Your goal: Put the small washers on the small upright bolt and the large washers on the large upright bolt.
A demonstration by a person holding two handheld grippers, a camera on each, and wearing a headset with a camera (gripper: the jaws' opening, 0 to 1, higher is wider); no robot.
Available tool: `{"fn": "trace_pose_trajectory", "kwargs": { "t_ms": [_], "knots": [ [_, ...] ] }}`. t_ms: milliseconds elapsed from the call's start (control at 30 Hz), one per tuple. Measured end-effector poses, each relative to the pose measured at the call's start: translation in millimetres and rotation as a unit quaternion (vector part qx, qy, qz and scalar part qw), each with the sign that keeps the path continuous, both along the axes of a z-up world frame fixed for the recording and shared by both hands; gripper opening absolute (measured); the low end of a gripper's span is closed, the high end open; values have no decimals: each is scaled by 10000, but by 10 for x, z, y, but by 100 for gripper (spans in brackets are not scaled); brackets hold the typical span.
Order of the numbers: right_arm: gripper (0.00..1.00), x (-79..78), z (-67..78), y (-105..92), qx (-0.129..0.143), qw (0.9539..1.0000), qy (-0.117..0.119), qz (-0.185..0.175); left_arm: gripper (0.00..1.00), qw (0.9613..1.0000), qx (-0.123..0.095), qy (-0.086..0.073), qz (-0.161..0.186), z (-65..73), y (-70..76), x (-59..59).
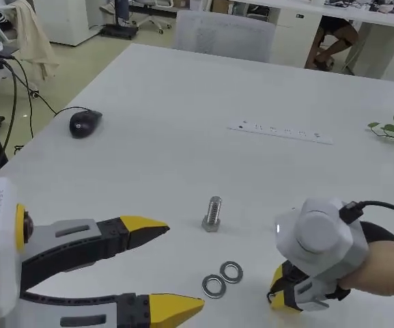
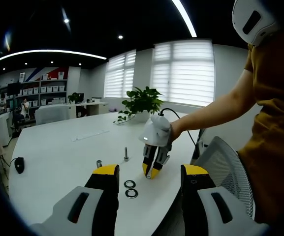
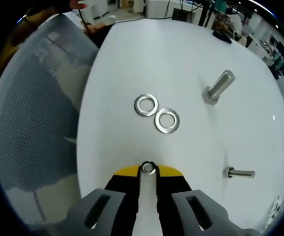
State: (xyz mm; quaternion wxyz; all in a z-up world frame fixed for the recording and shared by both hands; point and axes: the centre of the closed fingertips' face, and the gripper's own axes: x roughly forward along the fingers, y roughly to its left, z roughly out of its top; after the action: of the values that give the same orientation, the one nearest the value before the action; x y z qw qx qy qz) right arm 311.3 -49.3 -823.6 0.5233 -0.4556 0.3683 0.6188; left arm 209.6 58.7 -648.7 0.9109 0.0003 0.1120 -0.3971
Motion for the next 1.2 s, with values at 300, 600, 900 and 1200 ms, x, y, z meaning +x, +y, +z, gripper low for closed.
{"fn": "trace_pose_trajectory", "kwargs": {
  "t_ms": [300,600,900,1200],
  "knots": [
    [12,361,344,-168,78,9992,-163,-352,49,10000,-10,24,-54,-13,-6,35],
    [12,805,665,-253,282,9955,-488,-757,49,9991,106,112,-394,-27,-88,160],
    [12,1015,758,-215,394,9930,-567,-959,49,9967,204,107,-782,-8,-180,357],
    [12,1131,792,-109,406,9926,-631,-956,49,9942,194,134,-1049,-14,-213,495]
  ]
}}
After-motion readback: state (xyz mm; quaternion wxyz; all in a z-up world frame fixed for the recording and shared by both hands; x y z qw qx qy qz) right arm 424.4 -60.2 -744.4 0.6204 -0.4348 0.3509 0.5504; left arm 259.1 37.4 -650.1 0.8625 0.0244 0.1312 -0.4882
